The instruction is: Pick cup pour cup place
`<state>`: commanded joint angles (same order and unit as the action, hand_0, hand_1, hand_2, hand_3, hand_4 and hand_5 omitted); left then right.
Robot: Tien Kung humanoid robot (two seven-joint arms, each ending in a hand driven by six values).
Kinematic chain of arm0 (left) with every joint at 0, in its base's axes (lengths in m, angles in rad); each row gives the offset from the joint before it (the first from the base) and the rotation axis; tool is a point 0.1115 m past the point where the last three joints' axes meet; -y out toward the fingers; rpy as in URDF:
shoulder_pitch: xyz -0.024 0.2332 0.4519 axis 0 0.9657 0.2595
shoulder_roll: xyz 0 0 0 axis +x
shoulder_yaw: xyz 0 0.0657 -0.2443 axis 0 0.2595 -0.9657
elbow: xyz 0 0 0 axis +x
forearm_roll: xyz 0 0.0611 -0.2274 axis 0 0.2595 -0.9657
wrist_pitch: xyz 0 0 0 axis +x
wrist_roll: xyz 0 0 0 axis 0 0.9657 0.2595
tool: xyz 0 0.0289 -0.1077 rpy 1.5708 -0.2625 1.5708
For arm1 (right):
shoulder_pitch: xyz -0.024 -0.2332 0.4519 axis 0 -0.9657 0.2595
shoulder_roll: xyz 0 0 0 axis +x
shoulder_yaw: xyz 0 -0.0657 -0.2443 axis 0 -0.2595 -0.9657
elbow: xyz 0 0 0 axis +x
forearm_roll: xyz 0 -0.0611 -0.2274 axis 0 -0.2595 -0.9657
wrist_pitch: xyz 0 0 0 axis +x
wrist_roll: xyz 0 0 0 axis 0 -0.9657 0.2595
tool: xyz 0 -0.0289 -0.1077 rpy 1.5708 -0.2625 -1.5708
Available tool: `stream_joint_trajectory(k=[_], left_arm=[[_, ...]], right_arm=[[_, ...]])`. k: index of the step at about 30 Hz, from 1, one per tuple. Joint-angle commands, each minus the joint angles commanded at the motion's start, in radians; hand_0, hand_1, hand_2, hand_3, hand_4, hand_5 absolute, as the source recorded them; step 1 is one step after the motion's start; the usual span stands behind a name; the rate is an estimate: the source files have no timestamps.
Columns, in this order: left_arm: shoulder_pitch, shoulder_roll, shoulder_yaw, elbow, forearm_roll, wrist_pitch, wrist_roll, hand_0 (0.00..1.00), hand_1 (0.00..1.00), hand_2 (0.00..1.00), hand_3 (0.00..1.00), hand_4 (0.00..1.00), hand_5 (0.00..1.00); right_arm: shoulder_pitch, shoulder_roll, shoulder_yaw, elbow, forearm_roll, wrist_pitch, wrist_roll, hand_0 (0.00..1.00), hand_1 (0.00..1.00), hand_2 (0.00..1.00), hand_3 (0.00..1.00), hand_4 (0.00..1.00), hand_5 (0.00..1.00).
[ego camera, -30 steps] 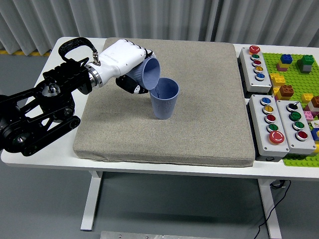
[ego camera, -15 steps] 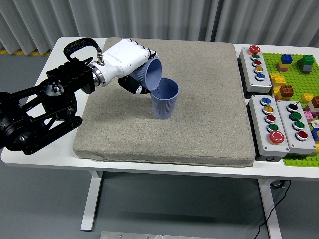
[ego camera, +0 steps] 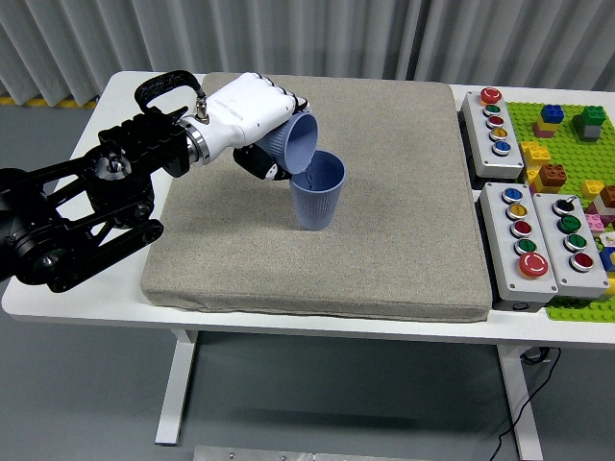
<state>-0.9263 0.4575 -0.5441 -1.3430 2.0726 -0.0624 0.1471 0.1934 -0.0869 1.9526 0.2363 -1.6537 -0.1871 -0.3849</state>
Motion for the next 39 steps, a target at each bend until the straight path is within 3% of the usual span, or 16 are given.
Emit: stream_joint_trajectory(k=[9,39], left_arm=[[-0.023,-0.005,0.018,0.02,0.008,-0.009,0.001,0.6,0.521,0.543,0.566,0.796,0.257],[-0.072,0.002,0.057,-0.005,0.058,-0.022,0.012,0.599,0.52,0.541,0.566,0.795,0.26]], right_arm=[[-0.001,0.001,-0.001,0.0,0.002,-0.002,-0.001,0.643,0.6,0.508,0.576,0.002,0.002],[-0.005,-0.001,-0.002,0.001,0.002,-0.001,-0.002,0.643,0.6,0.508,0.576,0.002,0.002]])
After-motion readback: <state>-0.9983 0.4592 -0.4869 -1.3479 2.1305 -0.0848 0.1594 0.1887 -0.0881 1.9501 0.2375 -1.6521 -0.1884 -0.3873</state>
